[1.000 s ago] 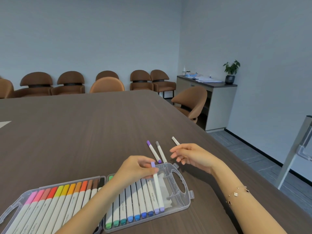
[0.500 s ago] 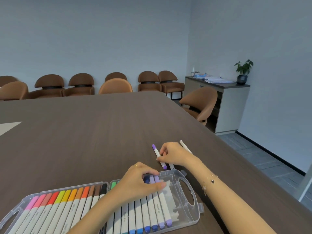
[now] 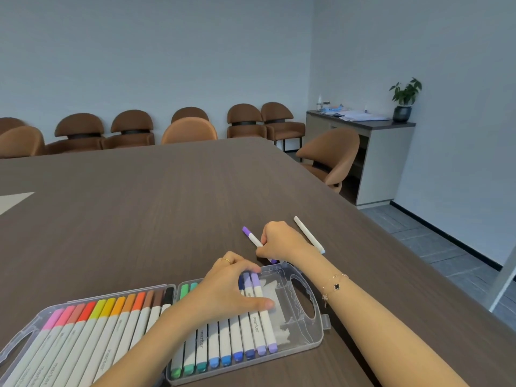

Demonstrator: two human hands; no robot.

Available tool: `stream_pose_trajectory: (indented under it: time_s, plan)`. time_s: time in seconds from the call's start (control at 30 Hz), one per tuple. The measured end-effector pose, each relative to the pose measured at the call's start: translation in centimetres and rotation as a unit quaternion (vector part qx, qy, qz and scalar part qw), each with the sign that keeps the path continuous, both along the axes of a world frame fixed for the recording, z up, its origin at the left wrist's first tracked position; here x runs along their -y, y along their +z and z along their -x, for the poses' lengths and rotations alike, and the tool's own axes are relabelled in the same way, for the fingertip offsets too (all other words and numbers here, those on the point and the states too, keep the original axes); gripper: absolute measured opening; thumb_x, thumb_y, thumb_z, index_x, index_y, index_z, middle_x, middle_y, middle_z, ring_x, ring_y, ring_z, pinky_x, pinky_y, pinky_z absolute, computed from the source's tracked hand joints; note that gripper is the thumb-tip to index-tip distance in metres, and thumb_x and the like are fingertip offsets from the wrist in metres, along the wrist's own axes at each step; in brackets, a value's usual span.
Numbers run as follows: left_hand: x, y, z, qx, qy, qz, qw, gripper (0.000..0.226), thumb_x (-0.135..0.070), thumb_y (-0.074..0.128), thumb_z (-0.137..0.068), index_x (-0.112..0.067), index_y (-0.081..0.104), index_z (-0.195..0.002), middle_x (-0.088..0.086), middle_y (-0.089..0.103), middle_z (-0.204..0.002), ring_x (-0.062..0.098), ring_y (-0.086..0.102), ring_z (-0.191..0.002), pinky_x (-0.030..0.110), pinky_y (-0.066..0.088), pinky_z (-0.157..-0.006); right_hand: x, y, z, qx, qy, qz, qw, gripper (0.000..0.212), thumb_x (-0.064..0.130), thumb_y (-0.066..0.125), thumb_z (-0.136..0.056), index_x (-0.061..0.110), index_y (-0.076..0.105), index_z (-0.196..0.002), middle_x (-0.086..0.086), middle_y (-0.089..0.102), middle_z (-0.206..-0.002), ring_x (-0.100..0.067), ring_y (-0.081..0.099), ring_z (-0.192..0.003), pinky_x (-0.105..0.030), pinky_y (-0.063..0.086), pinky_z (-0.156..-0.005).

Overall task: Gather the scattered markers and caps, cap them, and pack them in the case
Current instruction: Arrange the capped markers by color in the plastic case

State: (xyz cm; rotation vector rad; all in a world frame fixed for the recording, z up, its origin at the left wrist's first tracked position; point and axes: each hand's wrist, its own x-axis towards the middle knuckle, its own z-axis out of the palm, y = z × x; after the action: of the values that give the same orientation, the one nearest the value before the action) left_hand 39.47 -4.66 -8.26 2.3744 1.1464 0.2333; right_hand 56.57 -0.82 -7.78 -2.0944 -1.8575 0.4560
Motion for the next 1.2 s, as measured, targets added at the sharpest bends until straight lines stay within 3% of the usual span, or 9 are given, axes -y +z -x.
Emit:
stream_pose_trajectory:
  time_s: [0.17, 0.27, 0.37, 0.5, 0.6, 0.73, 0.83, 1.03, 1.2]
  plan:
    - [-0.2, -0.4, 0.1, 0.033, 0.006, 0.009, 0.999, 0.053, -0.060, 0.071, -0.069, -0.040, 0.048, -0.113, -0.020, 0.039, -0.111, 0.003, 0.046, -0.102, 0.017, 0.044, -0.083, 0.8, 1.0, 0.1, -0.079, -0.022, -0.006, 0.997, 0.020, 0.022, 0.064, -0.082, 0.007, 0.058, -0.071, -0.003, 0.048, -0.055, -0.012, 0.045, -0.050, -0.022, 0.038, -0.051]
    - [-1.1, -0.6, 0.6, 0.142, 0.057, 0.021, 0.988, 0.023, -0.038, 0.068, -0.083, -0.036, 0.056, -0.103, -0.016, 0.056, -0.104, 0.005, 0.057, -0.093, 0.014, 0.046, -0.074, 2.4, 2.2, -0.7, -0.162, -0.061, -0.022, 0.985, 0.026, 0.023, 0.060, -0.082, 0.003, 0.065, -0.066, -0.002, 0.050, -0.053, -0.010, 0.044, -0.048, -0.023, 0.041, -0.054]
    - [-2.0, 0.1, 1.3, 0.266, 0.137, 0.060, 0.952, 0.015, -0.026, 0.059, -0.092, -0.029, 0.061, -0.106, -0.008, 0.067, -0.102, 0.004, 0.064, -0.087, 0.013, 0.049, -0.071, 5.3, 3.6, -1.9, -0.264, -0.059, 0.043, 0.962, 0.031, 0.024, 0.057, -0.087, -0.003, 0.070, -0.093, -0.006, 0.057, -0.073, -0.010, 0.050, -0.062, -0.019, 0.046, -0.061]
    - [-1.6, 1.6, 0.9, 0.389, 0.167, 0.161, 0.891, 0.026, -0.028, 0.060, -0.092, -0.021, 0.061, -0.117, -0.002, 0.069, -0.102, 0.008, 0.070, -0.085, 0.015, 0.055, -0.069, 8.3, 3.0, -3.2, -0.401, 0.027, 0.152, 0.903, 0.027, 0.020, 0.057, -0.091, -0.002, 0.067, -0.102, -0.008, 0.057, -0.085, -0.011, 0.052, -0.072, -0.023, 0.046, -0.076]
    - [-0.5, 1.9, -0.2, 0.432, 0.154, 0.234, 0.857, 0.026, -0.022, 0.063, -0.090, -0.015, 0.064, -0.115, 0.004, 0.072, -0.099, 0.011, 0.072, -0.084, 0.015, 0.056, -0.067, 8.9, 2.5, -3.1, -0.435, 0.060, 0.183, 0.880, 0.030, 0.018, 0.055, -0.093, -0.002, 0.064, -0.112, -0.007, 0.063, -0.088, -0.010, 0.054, -0.074, -0.019, 0.047, -0.073]
    - [0.3, 1.9, -0.9, 0.434, 0.158, 0.249, 0.851, 0.026, -0.017, 0.066, -0.088, -0.015, 0.065, -0.114, 0.006, 0.072, -0.099, 0.012, 0.072, -0.086, 0.017, 0.056, -0.066, 9.1, 2.5, -2.7, -0.451, 0.108, 0.198, 0.864, 0.028, 0.017, 0.053, -0.094, -0.002, 0.063, -0.113, -0.005, 0.065, -0.088, -0.010, 0.055, -0.078, -0.022, 0.046, -0.078]
    - [0.1, 2.6, -0.2, 0.430, 0.139, 0.276, 0.848, 0.027, -0.016, 0.067, -0.087, -0.016, 0.065, -0.113, 0.006, 0.071, -0.104, 0.013, 0.071, -0.089, 0.017, 0.057, -0.069, 9.3, 2.9, -2.9, -0.466, 0.132, 0.183, 0.856, 0.023, 0.019, 0.055, -0.094, 0.005, 0.067, -0.109, -0.004, 0.066, -0.089, -0.008, 0.055, -0.072, -0.017, 0.047, -0.068]
    - [0.3, 3.1, -0.5, 0.298, 0.104, 0.220, 0.923, 0.024, -0.021, 0.068, -0.085, -0.020, 0.067, -0.109, -0.001, 0.072, -0.093, 0.004, 0.071, -0.075, 0.012, 0.054, -0.063, 8.1, 1.7, -4.7, -0.534, -0.010, 0.045, 0.844, 0.022, 0.012, 0.068, -0.084, 0.010, 0.071, -0.106, -0.002, 0.065, -0.080, -0.007, 0.050, -0.059, -0.019, 0.043, -0.063]
    - [0.1, 1.0, -1.7, 0.216, 0.072, 0.132, 0.965, 0.029, -0.026, 0.067, -0.087, -0.019, 0.065, -0.114, -0.002, 0.074, -0.083, 0.004, 0.070, -0.073, 0.016, 0.054, -0.073, 7.5, 0.4, -6.0, -0.542, -0.092, -0.053, 0.834, 0.018, 0.009, 0.066, -0.081, 0.011, 0.074, -0.097, -0.005, 0.060, -0.088, -0.009, 0.043, -0.063, -0.021, 0.039, -0.059]
